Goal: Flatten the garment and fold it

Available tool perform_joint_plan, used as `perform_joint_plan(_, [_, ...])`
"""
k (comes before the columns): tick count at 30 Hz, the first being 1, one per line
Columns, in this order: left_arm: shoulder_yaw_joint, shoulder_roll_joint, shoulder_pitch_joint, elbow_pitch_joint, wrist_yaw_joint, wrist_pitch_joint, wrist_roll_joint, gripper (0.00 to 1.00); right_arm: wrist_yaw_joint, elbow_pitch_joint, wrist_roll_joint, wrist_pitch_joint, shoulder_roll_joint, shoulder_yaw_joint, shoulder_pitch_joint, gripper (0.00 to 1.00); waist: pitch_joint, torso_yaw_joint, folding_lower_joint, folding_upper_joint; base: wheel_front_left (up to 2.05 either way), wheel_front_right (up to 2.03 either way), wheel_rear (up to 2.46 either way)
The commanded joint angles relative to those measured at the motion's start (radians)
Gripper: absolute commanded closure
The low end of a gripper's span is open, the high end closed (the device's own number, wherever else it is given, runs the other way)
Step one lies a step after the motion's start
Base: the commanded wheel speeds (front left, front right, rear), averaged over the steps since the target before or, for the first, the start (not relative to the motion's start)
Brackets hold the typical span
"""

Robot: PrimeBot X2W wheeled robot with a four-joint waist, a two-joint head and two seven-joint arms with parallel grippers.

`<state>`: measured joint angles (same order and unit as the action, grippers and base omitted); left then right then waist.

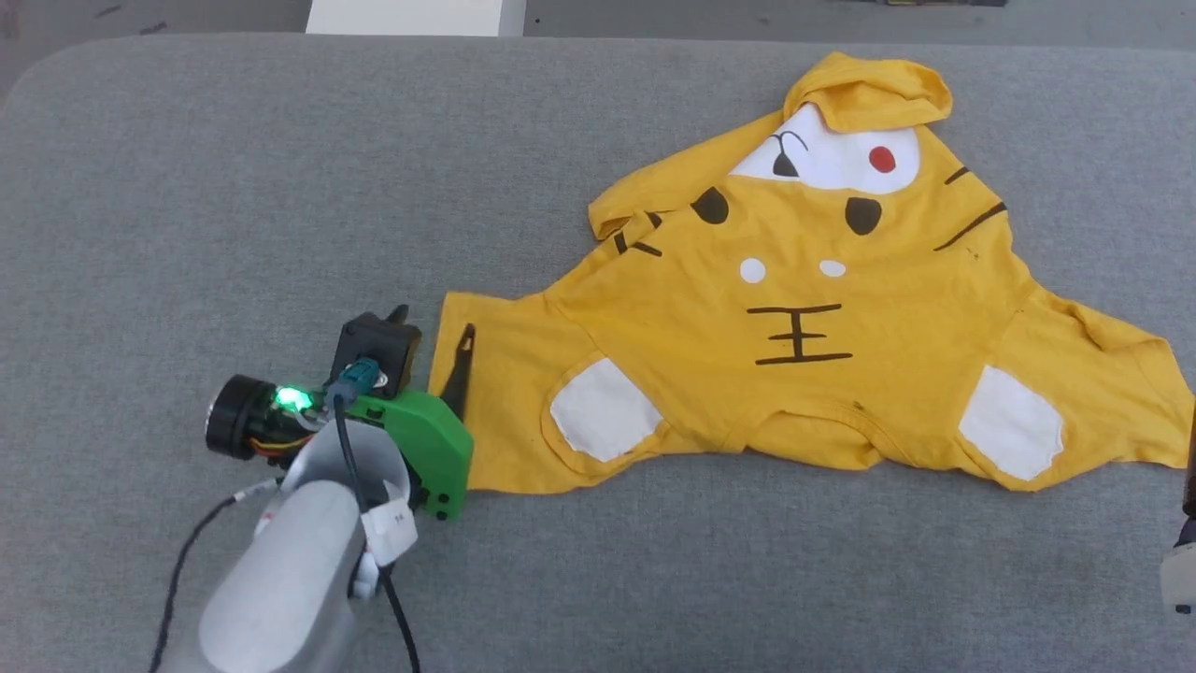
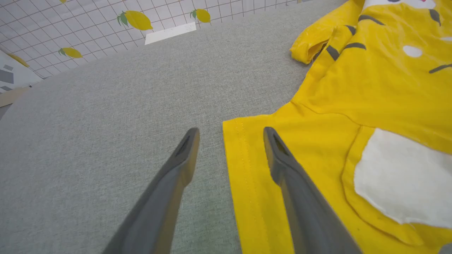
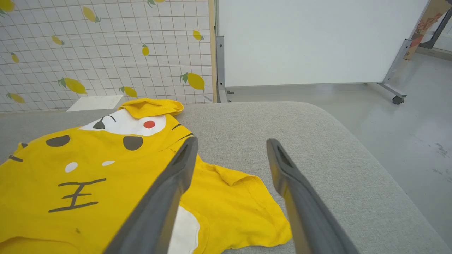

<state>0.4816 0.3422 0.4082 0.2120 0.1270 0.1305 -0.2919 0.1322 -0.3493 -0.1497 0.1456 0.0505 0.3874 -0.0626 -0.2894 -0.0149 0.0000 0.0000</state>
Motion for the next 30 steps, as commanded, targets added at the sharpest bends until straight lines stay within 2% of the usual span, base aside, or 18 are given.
perform_joint_plan(1, [-0.006,-0.01,-0.011,0.012,0.009,-0.02,-0.012,0.0,-0.002,0.003,0.0,0.005,0.0,-0.005,0.013,0.0,0.007,-0.004,0.0,0.0,0.0,0.0,0.0])
perform_joint_plan(5, [-0.033,-0.026,-0.043,0.029,0.039,-0.082,-0.033,0.0,-0.002,0.005,0.002,0.015,0.0,-0.009,0.003,0.0,0.035,-0.016,0.0,0.0,0.0,0.0,0.0])
perform_joint_plan(8, [-0.039,-0.014,-0.082,0.002,0.052,-0.074,-0.041,0.0,-0.002,0.002,0.004,0.021,0.0,-0.008,-0.006,0.0,0.051,-0.024,0.0,0.0,0.0,0.0,0.0])
perform_joint_plan(12, [-0.006,0.021,-0.158,-0.068,0.024,0.049,-0.075,0.0,-0.002,-0.009,0.002,0.03,0.0,-0.013,-0.015,0.0,0.056,-0.029,0.0,0.0,0.0,0.0,0.0])
perform_joint_plan(17, [0.018,0.024,-0.191,-0.116,0.024,0.137,-0.097,0.0,-0.002,-0.015,-0.004,0.036,0.0,-0.016,-0.014,0.0,0.032,-0.026,0.0,0.0,0.0,0.0,0.0])
perform_joint_plan(22, [0.039,0.021,-0.185,-0.065,0.027,0.268,-0.127,0.0,-0.002,-0.016,-0.006,0.035,0.0,-0.021,0.001,0.0,0.005,-0.011,0.0,0.0,0.0,0.0,0.0])
perform_joint_plan(25, [0.051,0.017,-0.183,-0.049,0.017,0.312,-0.145,0.0,-0.002,-0.013,-0.007,0.033,0.0,-0.017,0.008,0.0,-0.004,-0.003,0.0,0.0,0.0,0.0,0.0])
perform_joint_plan(26, [0.055,0.017,-0.182,-0.043,0.013,0.322,-0.148,1.0,-0.002,-0.012,-0.008,0.032,0.0,-0.015,0.009,0.0,-0.005,0.0,0.0,0.0,0.0,0.0,0.0])
perform_joint_plan(30, [0.054,0.004,-0.189,-0.033,0.007,0.331,-0.175,1.0,-0.002,-0.001,-0.009,0.029,0.0,-0.01,0.014,0.0,-0.001,0.005,0.0,0.0,0.0,0.0,0.0])
